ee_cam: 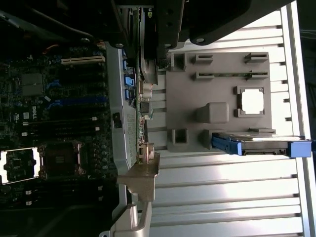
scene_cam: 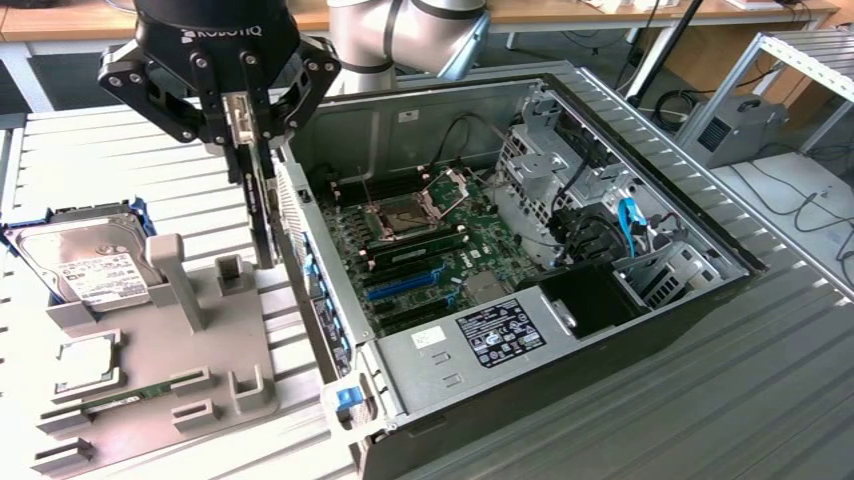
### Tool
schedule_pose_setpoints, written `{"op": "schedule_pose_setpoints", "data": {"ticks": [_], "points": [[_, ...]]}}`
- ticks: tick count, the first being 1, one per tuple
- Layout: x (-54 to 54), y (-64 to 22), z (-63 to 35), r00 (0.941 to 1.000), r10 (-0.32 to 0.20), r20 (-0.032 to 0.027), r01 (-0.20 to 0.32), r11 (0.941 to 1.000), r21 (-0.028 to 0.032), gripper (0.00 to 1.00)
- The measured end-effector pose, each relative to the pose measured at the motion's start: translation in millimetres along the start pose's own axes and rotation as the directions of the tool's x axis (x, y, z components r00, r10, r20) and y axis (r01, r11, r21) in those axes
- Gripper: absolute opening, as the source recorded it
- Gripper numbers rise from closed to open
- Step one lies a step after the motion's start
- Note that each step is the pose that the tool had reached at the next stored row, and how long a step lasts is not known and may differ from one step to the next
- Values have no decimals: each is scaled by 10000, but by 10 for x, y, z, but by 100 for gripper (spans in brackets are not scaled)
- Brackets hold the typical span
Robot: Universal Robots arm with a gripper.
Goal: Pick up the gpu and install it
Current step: 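Pick up the gpu and move the gpu toward the slot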
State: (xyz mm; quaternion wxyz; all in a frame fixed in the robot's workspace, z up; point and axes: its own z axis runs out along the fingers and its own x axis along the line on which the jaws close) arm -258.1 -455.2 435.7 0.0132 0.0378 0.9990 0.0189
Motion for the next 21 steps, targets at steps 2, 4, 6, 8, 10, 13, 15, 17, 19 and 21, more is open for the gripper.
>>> {"op": "schedule_pose_setpoints", "data": {"ticks": [2,4,6,8,10,13,15,17,19,21], "points": [[-11,1,1,10000,0,0,0,10000,0,26],[-22,2,1,10000,0,0,0,10000,0,26],[-42,3,1,10000,0,0,0,10000,0,26],[-65,5,2,10000,0,0,0,10000,0,26],[-79,6,2,10000,1,0,-1,10000,-1,26],[-98,7,3,10000,-1,1,1,10000,-1,26],[-112,8,4,10000,0,1,0,10000,-1,26],[-131,10,4,10000,0,1,0,10000,-1,26],[-141,11,4,10000,0,0,0,10000,0,26],[-152,11,4,10000,0,0,0,10000,0,26]]}}
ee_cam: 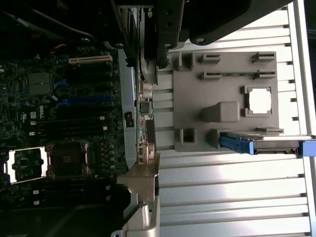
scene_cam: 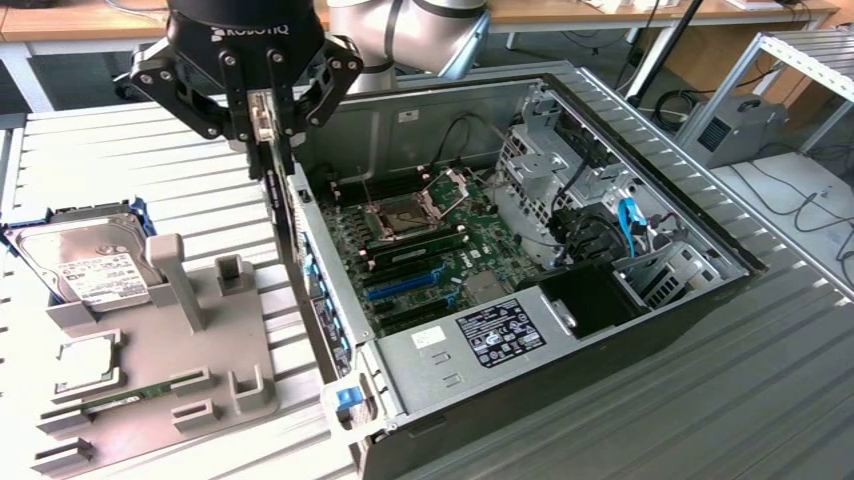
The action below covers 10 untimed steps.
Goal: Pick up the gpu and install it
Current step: 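Pick up the gpu and move the gpu toward the slot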
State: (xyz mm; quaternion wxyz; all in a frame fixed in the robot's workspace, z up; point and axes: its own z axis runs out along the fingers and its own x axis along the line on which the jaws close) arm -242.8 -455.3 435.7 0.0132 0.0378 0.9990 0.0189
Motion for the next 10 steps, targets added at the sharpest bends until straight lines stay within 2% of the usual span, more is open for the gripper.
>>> {"op": "schedule_pose_setpoints", "data": {"ticks": [10], "points": [[-59,4,2,10000,0,1,0,10000,0,26]]}}
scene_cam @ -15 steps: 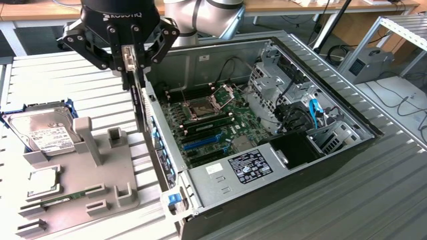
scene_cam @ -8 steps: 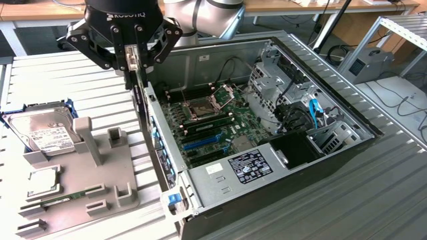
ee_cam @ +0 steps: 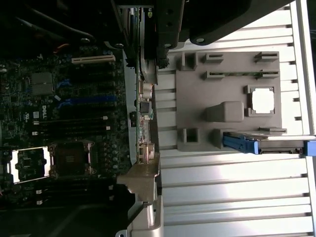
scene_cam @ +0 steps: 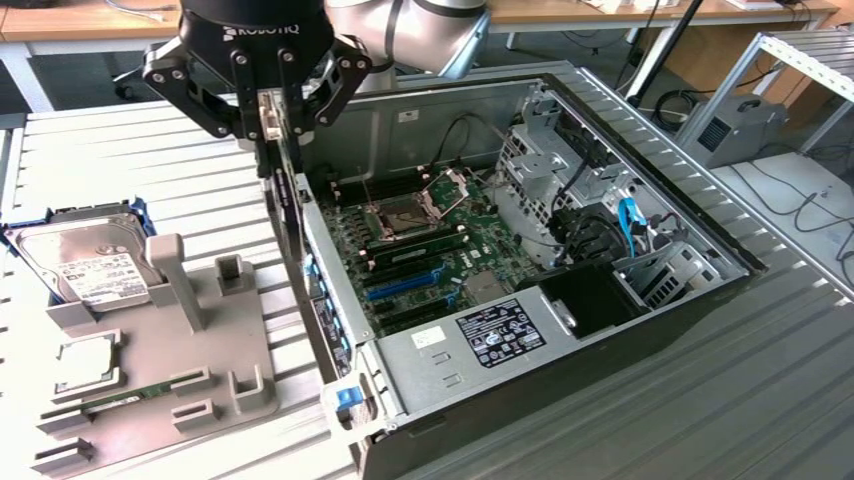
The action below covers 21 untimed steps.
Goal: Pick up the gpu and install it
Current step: 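Pick up the gpu and move the gpu toward the slot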
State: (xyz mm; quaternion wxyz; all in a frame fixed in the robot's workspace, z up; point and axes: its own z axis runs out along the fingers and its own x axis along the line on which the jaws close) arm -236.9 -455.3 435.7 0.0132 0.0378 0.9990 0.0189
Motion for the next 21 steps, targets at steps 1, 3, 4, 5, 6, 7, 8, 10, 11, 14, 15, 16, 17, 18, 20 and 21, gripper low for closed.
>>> {"op": "schedule_pose_setpoints", "data": {"ticks": [1,3,4,5,6,7,8,10,11,14,15,16,17,18,20,21], "points": [[-6,1,0,10000,0,-1,0,10000,0,26],[-18,2,0,10000,0,-1,0,10000,0,26],[-24,2,0,10000,0,-1,0,10000,0,26],[-31,2,1,10000,0,-1,0,10000,0,26],[-37,3,1,10000,1,-1,-1,10000,0,26],[-44,4,1,10000,1,-1,-1,10000,0,26],[-51,4,1,10000,0,0,0,10000,0,26],[-69,5,2,10000,1,0,-1,10000,0,26],[-75,6,2,10000,1,-1,-1,10000,0,26],[-96,7,2,10000,1,-1,-1,10000,0,26],[-103,8,2,10000,0,-1,0,10000,1,26],[-110,8,3,10000,0,-1,0,10000,0,26],[-116,9,3,10000,0,-1,0,10000,0,26],[-123,9,3,10000,1,0,-1,10000,0,26],[-137,11,4,10000,1,0,-1,10000,0,26],[-145,11,4,10000,1,-1,-1,10000,0,26]]}}
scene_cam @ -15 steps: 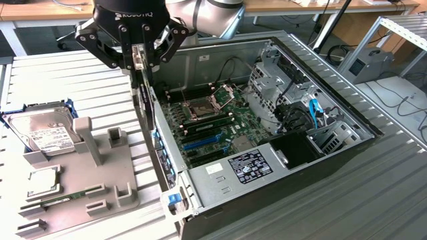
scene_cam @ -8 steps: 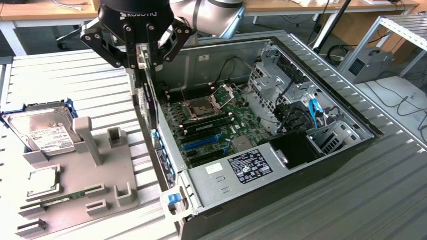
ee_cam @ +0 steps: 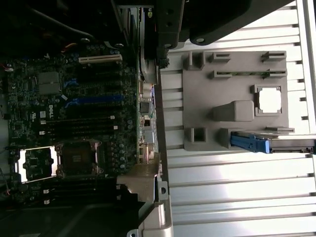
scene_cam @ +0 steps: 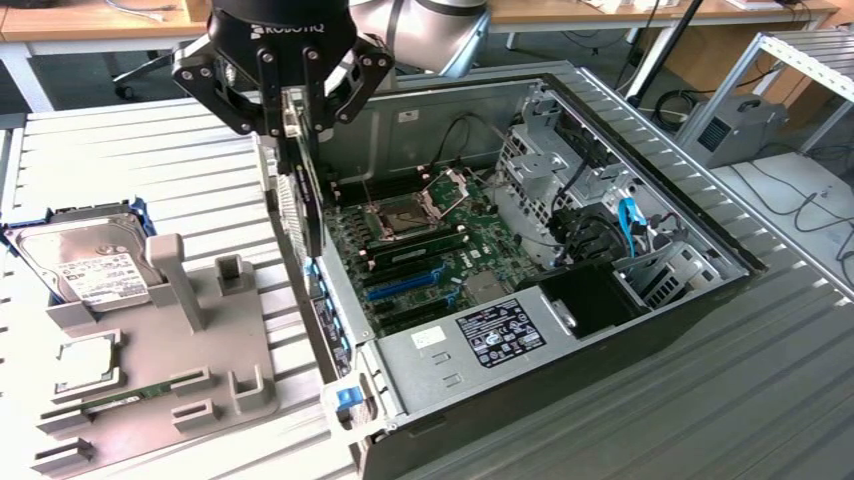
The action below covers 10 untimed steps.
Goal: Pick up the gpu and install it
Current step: 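Pick up the gpu and move the gpu toward the slot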
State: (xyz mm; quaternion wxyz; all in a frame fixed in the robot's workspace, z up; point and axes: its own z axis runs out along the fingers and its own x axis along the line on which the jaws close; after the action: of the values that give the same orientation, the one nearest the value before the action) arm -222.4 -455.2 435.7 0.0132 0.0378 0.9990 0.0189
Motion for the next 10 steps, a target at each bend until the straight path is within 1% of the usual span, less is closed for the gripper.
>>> {"op": "schedule_pose_setpoints", "data": {"ticks": [10], "points": [[-106,8,3,10000,0,0,0,10000,0,26]]}}
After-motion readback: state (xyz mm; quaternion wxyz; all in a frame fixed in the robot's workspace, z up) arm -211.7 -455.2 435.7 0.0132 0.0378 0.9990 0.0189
